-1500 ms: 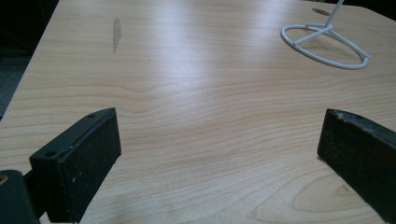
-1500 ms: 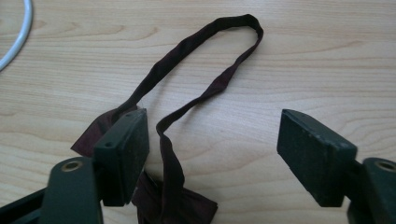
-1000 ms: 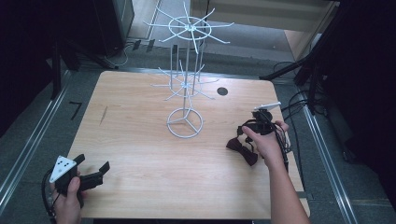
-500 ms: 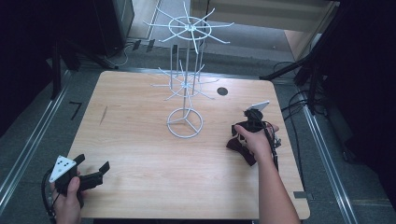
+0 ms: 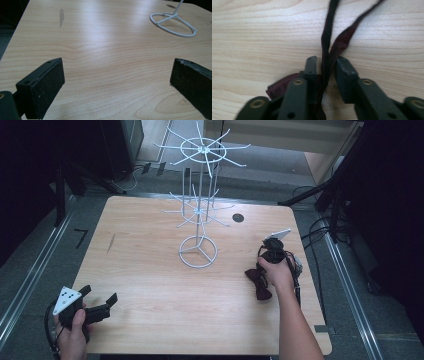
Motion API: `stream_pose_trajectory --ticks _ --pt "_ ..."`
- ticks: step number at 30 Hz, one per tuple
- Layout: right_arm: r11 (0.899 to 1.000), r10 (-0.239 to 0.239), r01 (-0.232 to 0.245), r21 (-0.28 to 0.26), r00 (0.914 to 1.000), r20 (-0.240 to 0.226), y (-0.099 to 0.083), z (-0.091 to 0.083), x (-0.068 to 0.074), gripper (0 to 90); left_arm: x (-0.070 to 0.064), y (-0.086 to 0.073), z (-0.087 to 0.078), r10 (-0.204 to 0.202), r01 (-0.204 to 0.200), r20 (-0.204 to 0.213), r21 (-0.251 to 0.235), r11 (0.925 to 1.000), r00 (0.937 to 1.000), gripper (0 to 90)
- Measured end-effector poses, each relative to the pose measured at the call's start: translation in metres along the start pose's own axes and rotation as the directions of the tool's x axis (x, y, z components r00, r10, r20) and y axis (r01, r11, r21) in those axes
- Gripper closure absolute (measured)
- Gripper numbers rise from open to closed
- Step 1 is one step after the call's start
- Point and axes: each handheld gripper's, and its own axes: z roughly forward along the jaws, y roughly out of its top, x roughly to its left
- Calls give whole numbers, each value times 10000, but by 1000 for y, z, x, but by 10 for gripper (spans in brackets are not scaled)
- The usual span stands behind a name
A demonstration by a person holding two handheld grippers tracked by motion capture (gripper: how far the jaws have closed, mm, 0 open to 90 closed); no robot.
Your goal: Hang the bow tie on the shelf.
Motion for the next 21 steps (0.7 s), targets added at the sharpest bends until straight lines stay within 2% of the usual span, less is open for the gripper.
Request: stream_pose_trajectory --ticks 1,3,4,5,9,11,12,13,18,21 --pt "9994 -319 320 -100 9995 34 -2 0 0 843 0 0 0 -3 3 -7 -2 10000 10000 1" --pt "9987 -452 457 -240 9987 215 -3 -1 2 895 0 0 0 -8 8 -2 -8 10000 10000 1" --pt "9971 -661 676 -344 9969 430 -4 0 4 900 0 0 0 -8 8 -2 -6 10000 10000 1" --pt "9968 -682 700 -374 9966 458 -5 0 4 900 0 0 0 -8 8 2 -14 10000 10000 1" --pt "9917 -692 698 -1080 9976 95 -10 -2 5 900 0 0 0 -19 19 9 -4 10000 10000 1" --pt "9837 -870 860 -1578 9962 6 -12 -5 6 900 0 0 0 -14 14 5 -2 10000 10000 1" --pt "9837 -870 860 -1578 9962 6 -12 -5 6 900 0 0 0 -14 14 5 -2 10000 10000 1" --pt "9735 -1001 999 -2055 9949 93 -15 -10 7 900 0 0 0 -1 1 7 -1 10000 10000 1" --pt "9403 -1309 1229 -3174 9914 -39 -21 -23 11 900 0 0 0 12 -12 -21 -19 10000 10000 1" --pt "9160 -1447 1331 -3784 9895 -22 -26 -32 15 900 0 0 0 14 -14 -26 -30 10000 10000 1"
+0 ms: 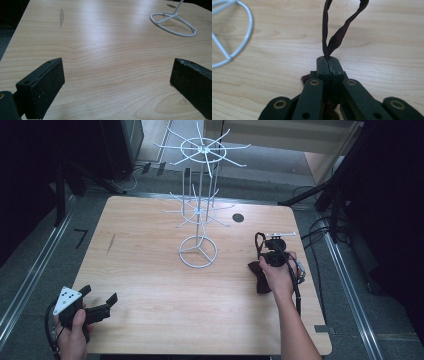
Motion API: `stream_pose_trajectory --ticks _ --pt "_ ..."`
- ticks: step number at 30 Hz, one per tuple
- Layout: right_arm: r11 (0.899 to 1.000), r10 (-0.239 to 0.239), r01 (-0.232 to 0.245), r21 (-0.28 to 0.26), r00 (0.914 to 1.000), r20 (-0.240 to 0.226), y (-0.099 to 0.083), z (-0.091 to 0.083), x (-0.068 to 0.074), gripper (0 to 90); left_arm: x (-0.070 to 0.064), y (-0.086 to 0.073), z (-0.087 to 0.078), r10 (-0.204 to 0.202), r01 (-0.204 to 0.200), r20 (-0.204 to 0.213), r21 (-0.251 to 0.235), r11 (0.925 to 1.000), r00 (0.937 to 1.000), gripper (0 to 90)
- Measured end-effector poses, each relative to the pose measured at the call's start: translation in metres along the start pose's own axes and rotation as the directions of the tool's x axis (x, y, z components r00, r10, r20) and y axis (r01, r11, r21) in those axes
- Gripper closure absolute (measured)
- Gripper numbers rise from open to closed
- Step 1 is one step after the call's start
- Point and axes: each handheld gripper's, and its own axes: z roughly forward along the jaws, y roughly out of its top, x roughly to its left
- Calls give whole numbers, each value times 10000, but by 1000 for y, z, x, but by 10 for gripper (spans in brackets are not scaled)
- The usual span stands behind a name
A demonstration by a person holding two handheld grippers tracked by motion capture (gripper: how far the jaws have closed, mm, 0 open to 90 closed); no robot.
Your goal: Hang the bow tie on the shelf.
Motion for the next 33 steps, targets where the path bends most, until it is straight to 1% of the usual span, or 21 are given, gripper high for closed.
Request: stream_pose_trajectory --ticks 3,4,6,8,9,10,11,16,17,18,21,23,24,25,26,27,31,33 --pt "9984 -170 169 -547 9999 -15 -1 -7 5 900 0 0 0 6 -6 -4 -1 10000 10000 1" --pt "9969 -262 255 -742 9996 -84 -2 -9 6 900 0 0 0 31 -31 -3 8 10000 10000 1" --pt "9942 -323 318 -1031 9995 -40 -2 -13 9 900 0 0 0 31 -31 -7 -1 10000 10000 1" --pt "9898 -392 358 -1377 9990 -222 -3 -17 11 900 0 0 0 24 -24 -7 2 10000 10000 1" --pt "9875 -453 416 -1518 9988 -209 -3 -18 13 900 0 0 0 24 -24 -7 2 10000 10000 1" --pt "9875 -453 416 -1518 9988 -209 -3 -18 13 900 0 0 0 29 -29 -8 -1 10000 10000 1" --pt "9805 -673 616 -1866 9974 -242 -4 -22 17 900 0 0 0 30 -30 -8 2 10000 10000 1" --pt "9622 -923 809 -2601 9952 -319 -6 -28 26 900 0 0 0 38 -38 -8 4 10000 10000 1" --pt "9622 -923 809 -2601 9952 -319 -6 -28 26 900 0 0 0 38 -38 -8 4 10000 10000 1" --pt "9539 -1003 831 -2883 9939 -454 -6 -31 30 900 0 0 0 40 -40 -7 4 10000 10000 1" --pt "9415 -1161 959 -3231 9923 -440 -7 -35 35 900 0 0 0 28 -28 -4 -7 10000 10000 1" --pt "9299 -1241 967 -3550 9907 -554 -8 -38 39 900 0 0 0 39 -39 -9 0 10000 10000 1" --pt "9299 -1241 967 -3550 9907 -554 -8 -38 39 900 0 0 0 39 -39 -9 0 10000 10000 1" --pt "9183 -1372 1042 -3820 9887 -599 -9 -41 42 900 0 0 0 43 -43 -9 7 10000 10000 1" --pt "9143 -1399 1045 -3914 9882 -629 -9 -42 44 900 0 0 0 23 -23 -4 -8 10000 10000 1" --pt "9075 -1478 1105 -4052 9871 -618 -10 -44 46 900 0 0 0 25 -25 -3 -7 10000 10000 1" --pt "8868 -1851 1466 -4382 9816 -461 -12 -47 54 900 0 0 0 36 -36 -5 0 10000 10000 1" --pt "8795 -1973 1583 -4487 9795 -413 -13 -48 56 900 0 0 0 37 -37 -6 0 10000 10000 1"
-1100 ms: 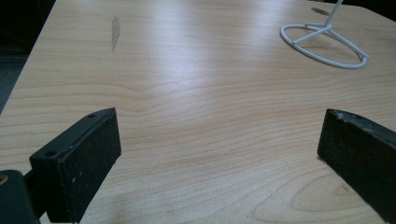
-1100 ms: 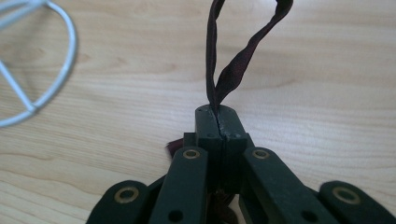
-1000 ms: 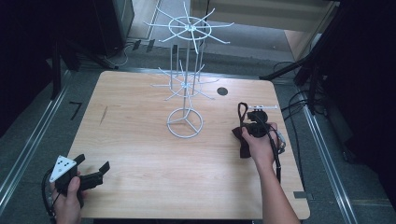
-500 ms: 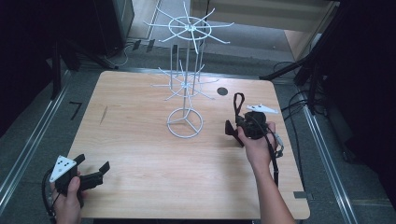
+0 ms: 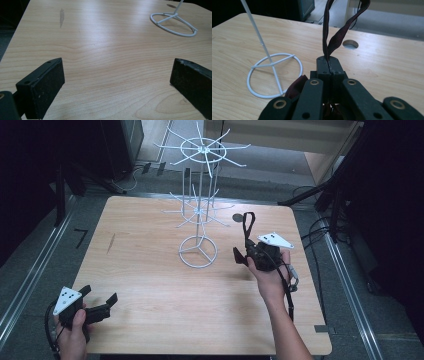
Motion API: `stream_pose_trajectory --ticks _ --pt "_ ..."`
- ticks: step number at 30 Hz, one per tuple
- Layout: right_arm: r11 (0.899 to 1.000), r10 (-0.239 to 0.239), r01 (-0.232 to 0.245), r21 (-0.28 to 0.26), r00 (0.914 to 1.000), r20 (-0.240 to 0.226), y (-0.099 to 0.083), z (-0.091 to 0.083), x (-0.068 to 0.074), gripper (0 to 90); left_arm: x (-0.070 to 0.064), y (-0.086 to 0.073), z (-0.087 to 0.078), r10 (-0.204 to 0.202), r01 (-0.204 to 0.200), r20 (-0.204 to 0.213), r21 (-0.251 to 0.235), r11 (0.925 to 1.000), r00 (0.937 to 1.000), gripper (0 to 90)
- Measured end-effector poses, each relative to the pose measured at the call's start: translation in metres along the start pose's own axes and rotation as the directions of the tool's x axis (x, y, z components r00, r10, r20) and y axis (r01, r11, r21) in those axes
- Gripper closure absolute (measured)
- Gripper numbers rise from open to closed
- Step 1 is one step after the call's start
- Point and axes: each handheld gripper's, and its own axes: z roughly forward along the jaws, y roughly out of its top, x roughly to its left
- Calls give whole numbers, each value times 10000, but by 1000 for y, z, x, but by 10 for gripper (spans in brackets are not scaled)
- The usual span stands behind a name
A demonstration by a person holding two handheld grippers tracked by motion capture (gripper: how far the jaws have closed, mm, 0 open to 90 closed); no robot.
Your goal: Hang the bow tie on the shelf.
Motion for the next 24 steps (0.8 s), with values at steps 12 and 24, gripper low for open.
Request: stream_pose_trajectory --ticks 12,24 --pt "9972 -280 255 -696 9990 -358 2 -13 16 900 0 0 0 -2 2 5 2 10000 10000 1" --pt "9931 -565 502 -1064 9967 -577 2 -27 25 900 0 0 0 15 -15 7 14 10000 10000 1"
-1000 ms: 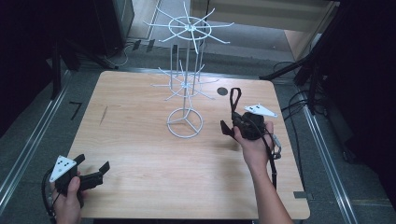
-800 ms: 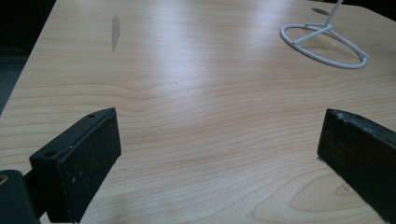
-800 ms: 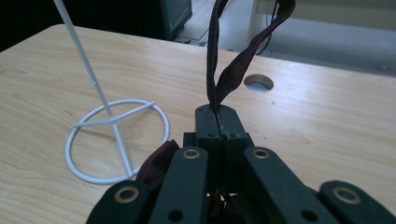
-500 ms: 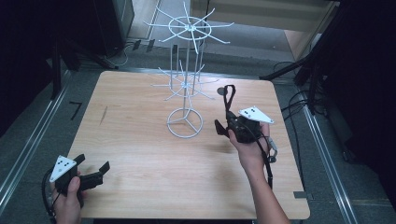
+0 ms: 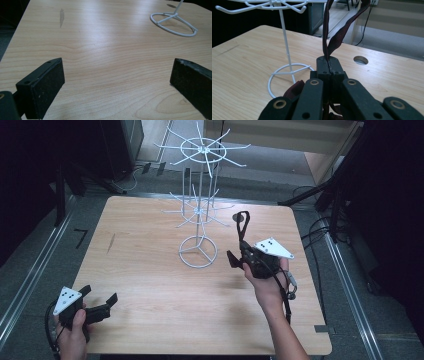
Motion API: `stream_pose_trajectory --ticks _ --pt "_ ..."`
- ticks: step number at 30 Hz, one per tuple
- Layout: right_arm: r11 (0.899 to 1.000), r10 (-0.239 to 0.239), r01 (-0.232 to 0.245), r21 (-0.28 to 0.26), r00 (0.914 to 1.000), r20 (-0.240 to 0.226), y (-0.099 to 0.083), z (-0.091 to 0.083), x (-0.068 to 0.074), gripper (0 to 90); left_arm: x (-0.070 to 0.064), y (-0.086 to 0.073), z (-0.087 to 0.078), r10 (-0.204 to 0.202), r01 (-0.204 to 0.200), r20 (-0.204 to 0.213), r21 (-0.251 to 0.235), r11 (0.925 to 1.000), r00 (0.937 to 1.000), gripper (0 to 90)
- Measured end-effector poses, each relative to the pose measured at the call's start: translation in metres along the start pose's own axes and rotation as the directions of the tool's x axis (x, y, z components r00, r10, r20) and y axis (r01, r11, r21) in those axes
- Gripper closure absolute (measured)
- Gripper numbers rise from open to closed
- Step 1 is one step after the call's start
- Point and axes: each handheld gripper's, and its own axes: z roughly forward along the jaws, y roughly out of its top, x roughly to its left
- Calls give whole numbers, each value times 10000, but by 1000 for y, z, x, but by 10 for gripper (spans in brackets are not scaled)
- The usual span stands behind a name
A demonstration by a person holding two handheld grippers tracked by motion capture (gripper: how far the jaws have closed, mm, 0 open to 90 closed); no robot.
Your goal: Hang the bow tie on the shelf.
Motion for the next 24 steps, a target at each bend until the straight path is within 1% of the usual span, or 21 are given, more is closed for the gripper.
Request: stream_pose_trajectory --ticks 12,13,16,24 --pt "9996 -221 214 -208 9992 -347 -2 -5 8 900 0 0 0 11 -11 3 3 10000 10000 1" --pt "9995 -247 238 -220 9988 -433 -1 -6 11 900 0 0 0 9 -9 -3 2 10000 10000 1" --pt "9991 -357 346 -225 9981 -511 -1 -6 13 900 0 0 0 -6 6 2 -4 10000 10000 1" --pt "9990 -424 414 -166 9967 -685 -3 -2 20 900 0 0 0 2 -2 -4 -20 10000 10000 1"
